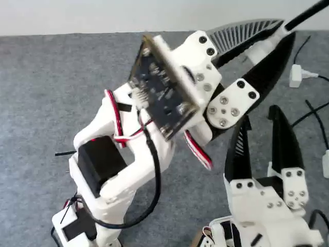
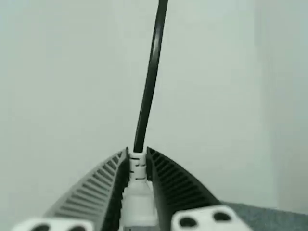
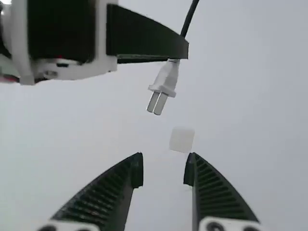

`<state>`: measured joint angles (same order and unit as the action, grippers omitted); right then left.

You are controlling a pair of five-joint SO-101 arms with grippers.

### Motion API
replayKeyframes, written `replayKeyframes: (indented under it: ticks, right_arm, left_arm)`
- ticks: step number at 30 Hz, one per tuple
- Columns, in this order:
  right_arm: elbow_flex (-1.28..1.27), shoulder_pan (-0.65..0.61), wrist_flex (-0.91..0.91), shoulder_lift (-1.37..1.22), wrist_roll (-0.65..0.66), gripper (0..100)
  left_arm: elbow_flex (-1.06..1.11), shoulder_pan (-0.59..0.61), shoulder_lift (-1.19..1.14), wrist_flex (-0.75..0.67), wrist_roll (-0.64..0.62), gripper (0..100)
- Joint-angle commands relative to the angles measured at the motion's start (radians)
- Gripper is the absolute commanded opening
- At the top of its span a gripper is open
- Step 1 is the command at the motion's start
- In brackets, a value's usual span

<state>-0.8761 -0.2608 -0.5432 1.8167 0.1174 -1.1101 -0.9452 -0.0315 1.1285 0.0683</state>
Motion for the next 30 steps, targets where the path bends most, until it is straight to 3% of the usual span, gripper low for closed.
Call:
replayKeyframes:
  ticks: [1, 8, 13, 18, 25, 30]
  right_arm:
    - [0.061, -0.004, -0.001, 0.001, -0.008, 16.4]
    - [0.069, -0.002, -0.012, 0.002, -0.005, 16.3]
    - [0.084, -0.002, -0.012, 0.002, -0.005, 16.2]
    - [0.041, -0.002, -0.013, 0.001, -0.008, 16.2]
    - [-0.11, -0.004, 0.048, 0.001, -0.025, 16.2]
    - [-0.21, -0.002, 0.133, 0.001, -0.078, 16.2]
  left_arm:
    - [-0.007, -0.026, 0.003, -0.048, -0.012, 1]
    - [-0.007, -0.048, 0.003, -0.063, -0.012, 1]
    - [-0.005, -0.069, 0.003, -0.157, -0.005, 1]
    - [-0.001, -0.078, 0.0, -0.19, 0.175, 1]
    - [0.028, -0.186, -0.031, -0.242, 0.348, 1]
    - [0.028, -0.192, -0.031, -0.238, 0.356, 1]
